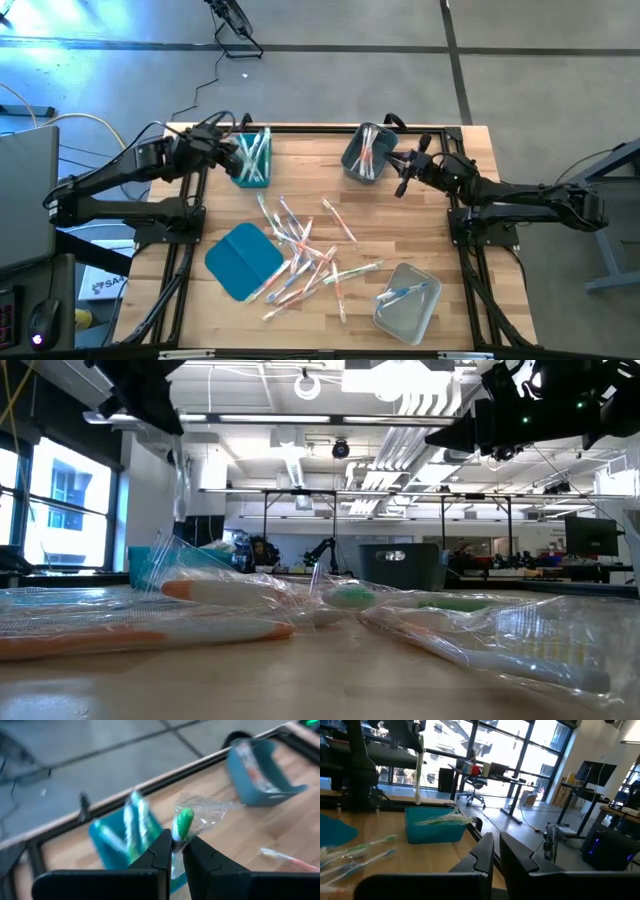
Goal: Pick & Place Toothbrushes
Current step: Put the middle green toothbrush into the blue bin
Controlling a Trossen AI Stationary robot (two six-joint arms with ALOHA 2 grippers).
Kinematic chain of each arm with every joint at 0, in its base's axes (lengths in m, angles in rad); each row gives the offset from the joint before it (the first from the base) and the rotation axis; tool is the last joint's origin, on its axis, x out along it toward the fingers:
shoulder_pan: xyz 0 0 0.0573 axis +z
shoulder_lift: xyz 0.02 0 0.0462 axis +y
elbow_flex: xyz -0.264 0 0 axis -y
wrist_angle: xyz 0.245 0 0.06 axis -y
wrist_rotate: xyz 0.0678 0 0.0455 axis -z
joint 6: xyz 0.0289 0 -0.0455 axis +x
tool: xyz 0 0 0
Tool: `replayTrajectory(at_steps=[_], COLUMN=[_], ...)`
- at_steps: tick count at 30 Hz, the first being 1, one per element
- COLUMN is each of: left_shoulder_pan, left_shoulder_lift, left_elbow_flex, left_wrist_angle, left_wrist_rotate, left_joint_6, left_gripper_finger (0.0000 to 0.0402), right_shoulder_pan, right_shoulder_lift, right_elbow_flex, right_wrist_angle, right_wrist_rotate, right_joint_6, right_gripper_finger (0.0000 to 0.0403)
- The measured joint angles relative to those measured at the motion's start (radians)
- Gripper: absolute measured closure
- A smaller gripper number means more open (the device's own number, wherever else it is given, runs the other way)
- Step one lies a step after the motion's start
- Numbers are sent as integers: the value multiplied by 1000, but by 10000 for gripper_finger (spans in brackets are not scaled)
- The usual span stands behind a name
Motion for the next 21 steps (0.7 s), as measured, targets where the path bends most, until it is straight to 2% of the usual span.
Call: replayTrajectory(at_steps=[8, 11, 15, 21], left_shoulder_pan=[196, 266, 351, 445], left_shoulder_lift=[4, 4, 31, 119], left_elbow_flex=[0, 0, 0, 0], left_wrist_angle=[-31, -32, -31, -29], left_wrist_rotate=[198, 214, 297, 353], left_joint_6=[37, 58, 82, 105], left_gripper_finger=[375, 375, 375, 375], right_shoulder_pan=[-13, -13, -13, -12], right_shoulder_lift=[1, 1, 1, 1], right_elbow_flex=[0, 0, 0, 0], right_wrist_angle=[15, 16, 16, 16], right_wrist_rotate=[-3, -3, -3, -4], right_joint_6=[-19, -25, -27, -31], right_gripper_finger=[380, 380, 379, 379])
